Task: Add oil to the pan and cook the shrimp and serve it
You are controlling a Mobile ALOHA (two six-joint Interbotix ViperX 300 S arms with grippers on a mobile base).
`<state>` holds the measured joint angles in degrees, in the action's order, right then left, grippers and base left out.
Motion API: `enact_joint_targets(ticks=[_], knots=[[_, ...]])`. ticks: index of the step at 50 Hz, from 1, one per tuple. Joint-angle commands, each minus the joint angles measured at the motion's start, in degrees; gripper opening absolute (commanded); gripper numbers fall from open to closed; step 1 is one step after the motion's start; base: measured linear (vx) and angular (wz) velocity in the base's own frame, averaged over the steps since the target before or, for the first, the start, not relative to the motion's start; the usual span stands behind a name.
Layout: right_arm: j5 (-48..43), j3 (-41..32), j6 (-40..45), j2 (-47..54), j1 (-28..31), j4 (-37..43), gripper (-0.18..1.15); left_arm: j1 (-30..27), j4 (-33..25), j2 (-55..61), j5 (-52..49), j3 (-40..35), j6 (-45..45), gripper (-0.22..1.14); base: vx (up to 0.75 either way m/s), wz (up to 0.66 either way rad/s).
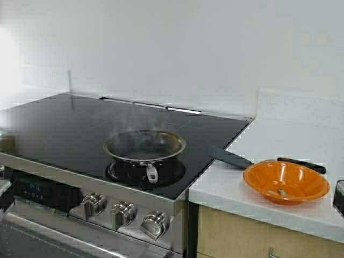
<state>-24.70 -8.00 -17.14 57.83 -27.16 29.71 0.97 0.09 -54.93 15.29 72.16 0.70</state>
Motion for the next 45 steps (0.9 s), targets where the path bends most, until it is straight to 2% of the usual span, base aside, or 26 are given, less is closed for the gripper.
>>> enact_joint_targets(ticks=[1,17,45], knots=[[2.29,-0.62,0.00,-4.04,-0.18,-0.09,0.80,-0.09,0.18,0.44,0.44,-0.44,-0.09,0.03,0.00,0.00],[6.77,0.00,0.00,-5.89,-0.18,-0.18,0.81,-0.09,0.18,0.18,0.26,-0.18,0.00,0.03,0.00,0.00],[9.40,12.48,0.00,-14.77,-0.18,-0.18,0.81,-0.09,0.18,0.09,0.26,0.00,0.44,0.03,0.00,0.00]])
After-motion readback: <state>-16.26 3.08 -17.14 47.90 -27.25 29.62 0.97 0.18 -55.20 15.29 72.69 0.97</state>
